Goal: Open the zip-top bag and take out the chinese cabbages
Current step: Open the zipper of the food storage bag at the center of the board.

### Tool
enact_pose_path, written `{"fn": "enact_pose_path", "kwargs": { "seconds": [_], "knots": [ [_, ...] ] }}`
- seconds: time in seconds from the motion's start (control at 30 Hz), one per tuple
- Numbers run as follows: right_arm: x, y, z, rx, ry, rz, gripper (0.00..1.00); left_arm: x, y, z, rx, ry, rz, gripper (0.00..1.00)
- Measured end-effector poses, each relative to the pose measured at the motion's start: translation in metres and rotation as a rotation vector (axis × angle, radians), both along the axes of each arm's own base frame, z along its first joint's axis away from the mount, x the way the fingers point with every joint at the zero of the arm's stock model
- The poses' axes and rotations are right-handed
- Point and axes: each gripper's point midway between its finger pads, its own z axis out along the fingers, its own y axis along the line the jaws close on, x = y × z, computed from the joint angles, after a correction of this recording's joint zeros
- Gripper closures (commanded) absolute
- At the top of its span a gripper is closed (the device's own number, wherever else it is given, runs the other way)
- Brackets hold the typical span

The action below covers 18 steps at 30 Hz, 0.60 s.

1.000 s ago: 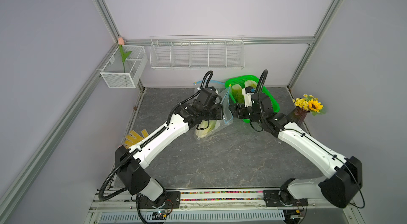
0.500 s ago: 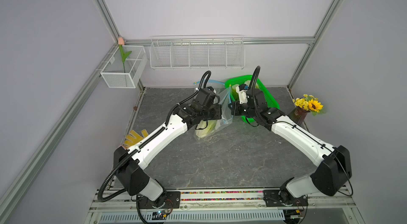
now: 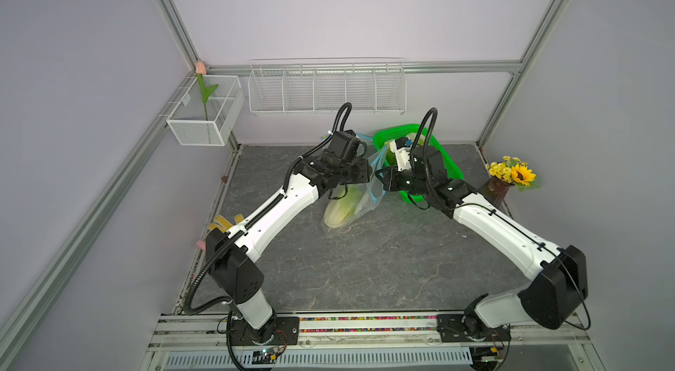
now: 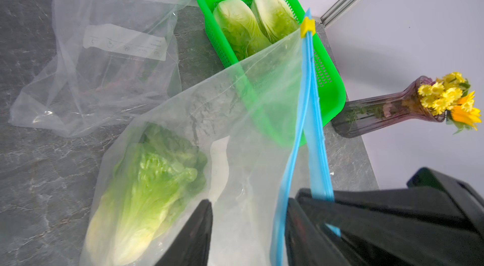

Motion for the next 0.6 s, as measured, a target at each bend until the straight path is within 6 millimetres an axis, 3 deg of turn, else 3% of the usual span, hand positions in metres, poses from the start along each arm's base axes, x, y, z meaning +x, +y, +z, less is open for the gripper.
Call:
{"fn": "enact_pose_path", "kwargs": {
  "seconds": [0.03, 0.1, 0.27, 0.4, 0.5, 0.6],
  "knots": [
    [0.0, 0.0, 0.0, 0.0, 0.0, 0.0, 0.93, 0.001, -0.001, -0.001, 0.005, 0.0, -0.005, 0.73],
    [0.0, -0.002, -0.001, -0.005, 0.0, -0.008, 0.93, 0.003, -0.003, -0.004, 0.013, 0.007, -0.008, 1.0],
    [0.0, -0.019, -0.006, -0.046, -0.003, -0.08, 0.93, 0.003, 0.004, -0.011, 0.054, 0.013, 0.005, 1.0],
    [0.003, -0.039, -0.013, -0.095, 0.017, -0.165, 0.93, 0.006, 0.022, -0.009, 0.118, -0.013, 0.057, 1.0],
    [0.004, -0.043, -0.015, -0.11, 0.032, -0.179, 0.93, 0.003, 0.043, 0.01, 0.145, -0.063, 0.102, 1.0],
    [0.009, -0.027, 0.001, -0.071, 0.027, -0.134, 0.93, -0.006, 0.071, 0.042, 0.153, -0.132, 0.149, 1.0]
  ]
}}
